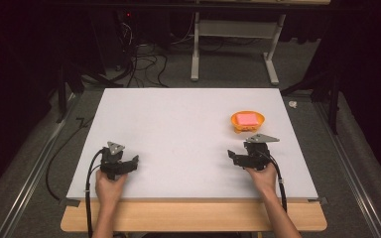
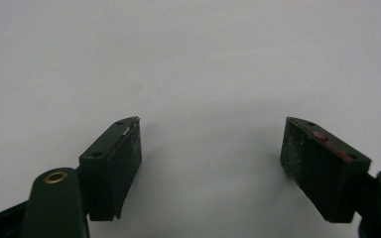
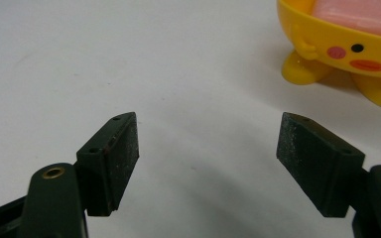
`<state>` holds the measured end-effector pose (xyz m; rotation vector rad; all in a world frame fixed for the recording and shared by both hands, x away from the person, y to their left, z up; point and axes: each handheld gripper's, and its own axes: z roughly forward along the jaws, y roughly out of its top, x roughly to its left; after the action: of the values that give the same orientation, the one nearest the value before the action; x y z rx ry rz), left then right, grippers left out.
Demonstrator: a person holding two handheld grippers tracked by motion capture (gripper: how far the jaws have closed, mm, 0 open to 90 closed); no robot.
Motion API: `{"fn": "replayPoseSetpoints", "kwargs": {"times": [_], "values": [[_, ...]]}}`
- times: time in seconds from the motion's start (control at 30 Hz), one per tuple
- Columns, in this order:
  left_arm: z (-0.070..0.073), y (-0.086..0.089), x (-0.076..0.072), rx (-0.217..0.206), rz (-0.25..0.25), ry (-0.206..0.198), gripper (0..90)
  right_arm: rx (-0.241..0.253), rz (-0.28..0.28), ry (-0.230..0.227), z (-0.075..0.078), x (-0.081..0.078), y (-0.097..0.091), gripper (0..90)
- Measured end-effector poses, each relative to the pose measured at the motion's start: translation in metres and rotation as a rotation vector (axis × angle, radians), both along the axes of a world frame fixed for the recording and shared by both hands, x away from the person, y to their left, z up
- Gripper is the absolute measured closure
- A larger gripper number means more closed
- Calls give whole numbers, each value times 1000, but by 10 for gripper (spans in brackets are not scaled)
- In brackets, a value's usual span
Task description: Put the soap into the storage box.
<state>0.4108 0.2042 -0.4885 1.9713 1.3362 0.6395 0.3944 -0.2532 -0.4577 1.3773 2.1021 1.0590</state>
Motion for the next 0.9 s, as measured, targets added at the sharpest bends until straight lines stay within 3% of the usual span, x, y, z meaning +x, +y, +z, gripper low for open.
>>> {"fn": "replayPoseSetpoints", "kwargs": {"times": [0.6,0.9], "values": [[0,0,0,1,0,-3,242,-132,43,43,-20,5,22,248],[0,0,0,2,0,-3,242,-136,44,36,-25,5,23,242]]}}
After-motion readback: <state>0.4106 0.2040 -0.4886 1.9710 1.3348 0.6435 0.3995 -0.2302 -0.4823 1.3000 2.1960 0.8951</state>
